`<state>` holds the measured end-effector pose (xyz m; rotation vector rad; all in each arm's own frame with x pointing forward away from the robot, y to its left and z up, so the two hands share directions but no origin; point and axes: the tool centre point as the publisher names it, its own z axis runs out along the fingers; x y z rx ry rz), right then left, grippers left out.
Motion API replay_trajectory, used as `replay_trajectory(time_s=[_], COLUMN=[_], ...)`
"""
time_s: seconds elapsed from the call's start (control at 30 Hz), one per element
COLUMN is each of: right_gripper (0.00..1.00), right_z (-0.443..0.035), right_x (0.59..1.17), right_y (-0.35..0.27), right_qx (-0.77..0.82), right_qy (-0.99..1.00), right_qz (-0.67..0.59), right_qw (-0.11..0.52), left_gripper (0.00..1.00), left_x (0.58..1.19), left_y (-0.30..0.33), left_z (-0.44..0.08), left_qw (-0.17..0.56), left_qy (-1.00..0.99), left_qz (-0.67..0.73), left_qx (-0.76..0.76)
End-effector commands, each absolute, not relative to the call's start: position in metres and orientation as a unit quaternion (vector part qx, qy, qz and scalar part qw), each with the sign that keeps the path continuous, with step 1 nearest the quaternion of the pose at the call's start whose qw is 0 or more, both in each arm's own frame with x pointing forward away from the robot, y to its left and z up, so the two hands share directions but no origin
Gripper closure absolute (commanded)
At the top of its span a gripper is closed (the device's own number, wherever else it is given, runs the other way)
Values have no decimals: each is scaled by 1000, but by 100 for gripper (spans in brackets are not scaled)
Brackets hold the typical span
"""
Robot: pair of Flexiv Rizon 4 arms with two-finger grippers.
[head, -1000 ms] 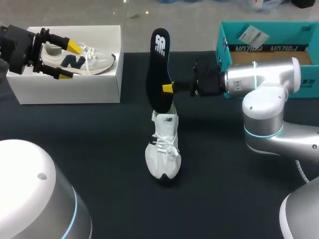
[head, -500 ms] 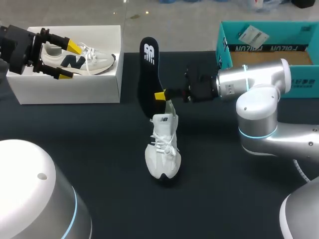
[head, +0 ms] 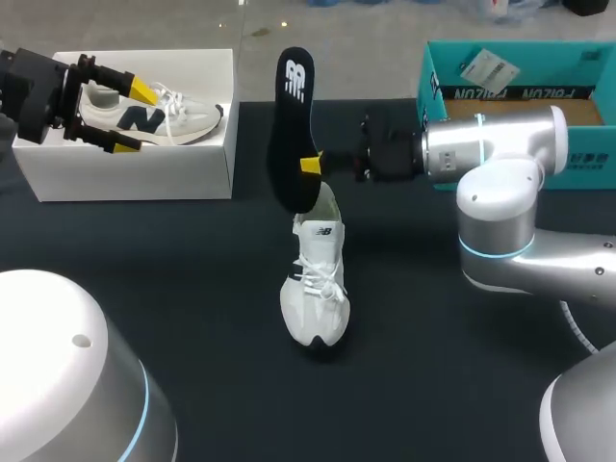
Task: Take the shoe out of the shoebox, open the shoe tongue, remove and reinsert the insole, then place the shoe into the shoebox
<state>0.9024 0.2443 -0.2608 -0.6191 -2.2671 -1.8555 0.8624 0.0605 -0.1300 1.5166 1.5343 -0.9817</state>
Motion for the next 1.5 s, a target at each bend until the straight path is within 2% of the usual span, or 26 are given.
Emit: replay_trajectory(time_s=[0.03,0.57,0.93,1.5], right_gripper=[100,100,100,100], right_z=[-261,-288,-276,-315], right_x=[904,877,905,915], right_y=[248,246,232,203], right_qx=[-205,-219,-232,-251], right_qy=[-756,-771,-756,-761], right_qz=[-618,-590,-608,-594], right_qw=[73,103,72,67], left_gripper=[0,0,0,0], left_x=[862,862,862,862], left_y=[60,60,60,60], left_z=[-129,-129,-129,-129], left_qw=[375,375,375,375], left_qy=[601,601,601,601], left_qz=[-382,-382,-382,-382], left_qx=[594,594,594,594])
